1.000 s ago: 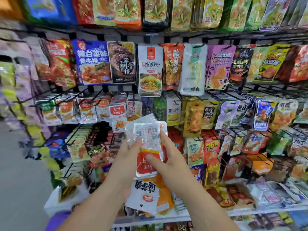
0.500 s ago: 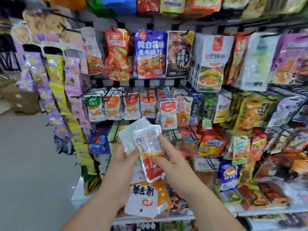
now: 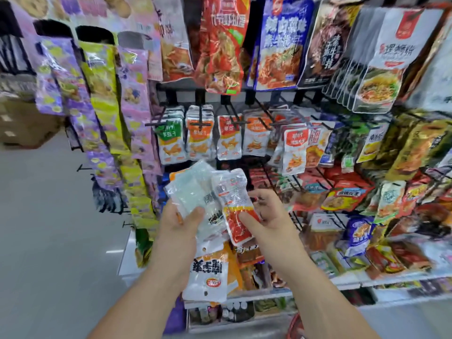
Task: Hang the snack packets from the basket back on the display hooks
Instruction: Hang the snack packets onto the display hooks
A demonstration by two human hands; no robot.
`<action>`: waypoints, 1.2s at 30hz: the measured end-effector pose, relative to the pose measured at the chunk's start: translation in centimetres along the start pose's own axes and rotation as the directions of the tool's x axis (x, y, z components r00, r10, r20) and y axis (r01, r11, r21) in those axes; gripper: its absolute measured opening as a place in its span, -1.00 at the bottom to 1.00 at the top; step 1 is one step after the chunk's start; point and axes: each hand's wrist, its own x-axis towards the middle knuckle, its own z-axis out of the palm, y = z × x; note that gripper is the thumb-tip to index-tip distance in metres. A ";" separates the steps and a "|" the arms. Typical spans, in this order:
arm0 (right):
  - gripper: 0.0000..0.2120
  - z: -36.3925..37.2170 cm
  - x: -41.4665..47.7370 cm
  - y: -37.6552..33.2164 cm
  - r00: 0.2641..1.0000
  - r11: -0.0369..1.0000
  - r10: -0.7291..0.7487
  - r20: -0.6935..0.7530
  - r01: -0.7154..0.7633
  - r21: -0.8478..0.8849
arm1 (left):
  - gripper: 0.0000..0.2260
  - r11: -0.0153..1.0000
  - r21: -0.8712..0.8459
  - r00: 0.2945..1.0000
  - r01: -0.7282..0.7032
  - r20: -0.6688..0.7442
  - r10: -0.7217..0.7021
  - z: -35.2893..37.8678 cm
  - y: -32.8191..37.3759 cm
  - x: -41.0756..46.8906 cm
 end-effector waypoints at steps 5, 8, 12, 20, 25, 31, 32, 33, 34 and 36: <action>-0.83 -0.9 1.9 1.0 0.994 0.998 0.064 -0.088 -0.063 0.005 | -0.87 0.999 0.029 0.997 0.038 -0.062 -0.037 -0.2 -0.7 1.6; -0.81 -1.9 3.2 0.9 0.995 0.996 0.083 -0.056 -0.081 0.032 | -0.84 0.998 0.057 0.996 0.033 -0.079 -0.028 -0.1 -0.5 2.6; -0.78 -3.4 5.1 0.4 0.998 0.996 0.056 -0.034 -0.054 0.071 | -0.86 0.995 0.098 0.990 -0.002 -0.137 0.015 0.4 0.4 4.0; -0.64 -5.2 8.3 0.8 0.944 0.954 0.094 0.318 -0.176 0.241 | -0.91 0.994 0.110 0.981 -0.028 -0.186 0.049 1.8 0.4 5.4; -0.73 -5.8 9.3 0.1 0.979 0.996 -0.017 0.205 -0.002 0.090 | -0.80 0.996 0.081 0.970 -0.031 -0.238 0.049 2.0 0.9 6.2; -0.68 -5.0 11.0 -1.6 0.980 0.987 -0.161 0.113 0.163 -0.006 | -0.83 0.996 0.071 0.979 -0.057 -0.189 0.069 2.1 1.3 7.2; -0.77 -4.6 11.2 -1.8 0.983 0.988 -0.153 0.103 0.154 -0.004 | -0.81 0.996 0.073 0.982 -0.059 -0.172 0.071 2.0 1.4 7.4; -0.89 -4.2 11.5 -1.8 0.986 0.992 -0.123 0.111 0.121 0.025 | -0.79 0.995 0.078 0.985 -0.063 -0.153 0.074 1.9 1.6 7.5; -0.90 -3.8 11.7 -2.0 0.988 0.995 -0.090 0.123 0.084 0.053 | -0.78 0.995 0.076 0.987 -0.067 -0.138 0.077 1.8 1.7 7.7; -0.80 -2.9 12.0 -2.3 0.991 0.994 -0.065 0.116 0.053 0.099 | -0.78 0.995 0.071 0.989 -0.067 -0.125 0.076 1.5 1.8 8.1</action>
